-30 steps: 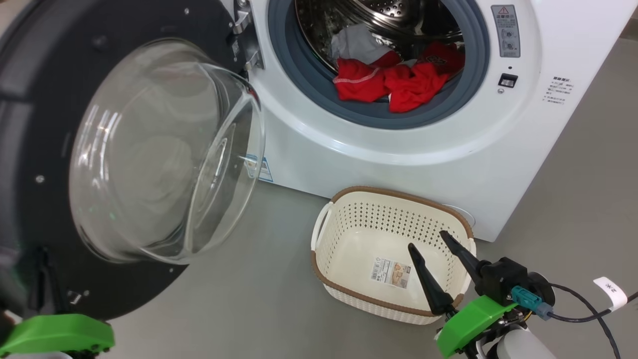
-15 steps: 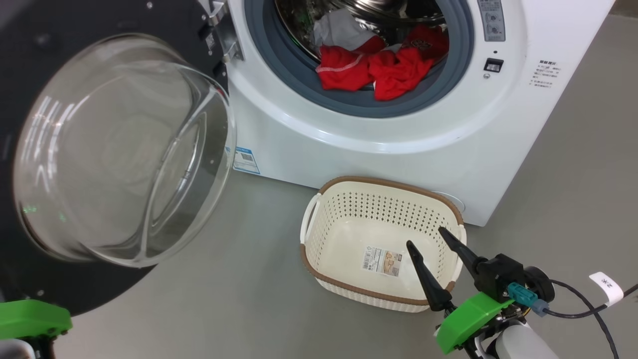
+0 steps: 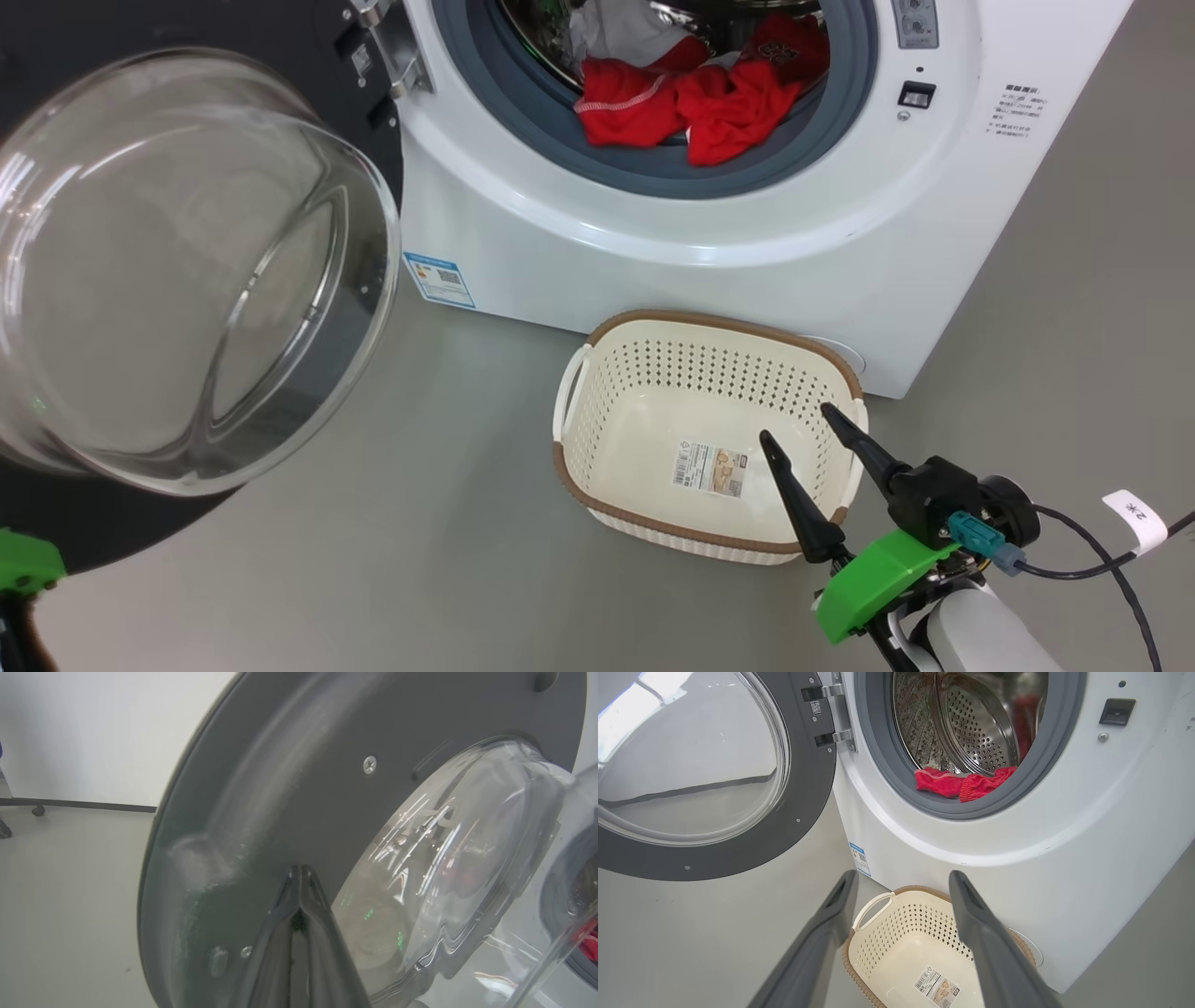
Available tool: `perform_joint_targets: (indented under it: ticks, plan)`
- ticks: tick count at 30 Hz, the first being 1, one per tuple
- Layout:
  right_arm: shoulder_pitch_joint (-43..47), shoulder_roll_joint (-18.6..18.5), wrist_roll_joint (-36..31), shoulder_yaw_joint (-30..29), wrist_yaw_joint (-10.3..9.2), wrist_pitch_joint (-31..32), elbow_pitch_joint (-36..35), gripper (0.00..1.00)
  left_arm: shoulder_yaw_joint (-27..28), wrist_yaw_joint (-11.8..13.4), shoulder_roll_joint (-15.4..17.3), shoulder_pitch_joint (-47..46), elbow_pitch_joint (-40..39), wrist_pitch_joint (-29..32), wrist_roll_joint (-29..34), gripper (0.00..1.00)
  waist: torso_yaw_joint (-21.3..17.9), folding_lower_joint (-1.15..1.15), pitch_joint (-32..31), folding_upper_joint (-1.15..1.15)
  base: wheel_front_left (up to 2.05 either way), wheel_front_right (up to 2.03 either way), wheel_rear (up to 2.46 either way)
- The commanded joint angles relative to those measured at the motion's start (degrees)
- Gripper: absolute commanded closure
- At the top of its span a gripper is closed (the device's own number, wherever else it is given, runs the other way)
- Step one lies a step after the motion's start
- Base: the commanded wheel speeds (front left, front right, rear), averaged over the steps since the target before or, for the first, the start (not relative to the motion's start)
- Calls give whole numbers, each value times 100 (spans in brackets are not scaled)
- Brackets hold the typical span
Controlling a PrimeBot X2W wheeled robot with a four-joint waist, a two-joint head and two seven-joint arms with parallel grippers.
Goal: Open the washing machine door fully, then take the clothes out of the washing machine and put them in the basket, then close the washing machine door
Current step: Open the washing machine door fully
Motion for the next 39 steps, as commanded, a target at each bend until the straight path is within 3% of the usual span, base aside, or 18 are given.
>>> perform_joint_targets:
  ticks: [1, 7, 11, 12, 13, 14, 27, 34, 39]
  plan:
    - [-159, 35, -78, 111, 26, -69, -119, 0, 293, -25, 360, -251, -60, -62, 39, 100, -8, 0, 14, 0, 0, 0, 0]
    - [-201, 35, -13, 120, 26, -69, -126, 0, 329, -137, 306, -304, -46, -67, 205, 100, -51, 0, -4, 0, 0, 0, 0]
    - [-183, 35, 70, 103, 26, -69, -137, 0, 309, -133, 177, -120, -260, -68, 365, 57, -89, 0, -87, 0, 0, 0, 0]
    - [-175, 35, 92, 96, 26, -69, -140, 0, 303, -128, 143, -61, -333, -68, 393, 30, -97, 0, -98, 0, 0, 0, 0]
    - [-165, 35, 111, 82, 26, -69, -143, 0, 284, -137, 112, -2, -413, -68, 422, 11, -104, 0, -121, 0, 0, 0, 0]
    - [-151, 35, 136, 62, 26, -69, -150, 0, 268, -153, 77, 54, -506, -68, 437, 0, -109, 0, -142, 0, 0, 0, 0]
    - [-34, 35, 316, -173, 26, -69, -342, 0, -47, -619, -314, 415, -1896, 15, 227, 0, -299, 0, -369, 0, 0, 0, 0]
    - [-34, 35, 288, -433, 26, -69, -530, 0, -320, -822, -335, 402, -2213, 92, 209, 0, -618, 0, -459, 0, 0, 0, 0]
    - [33, 35, 267, -932, 26, -69, -617, 0, -618, -950, -355, 458, -2290, 216, 275, 0, -923, 0, -518, 0, 0, 0, 0]
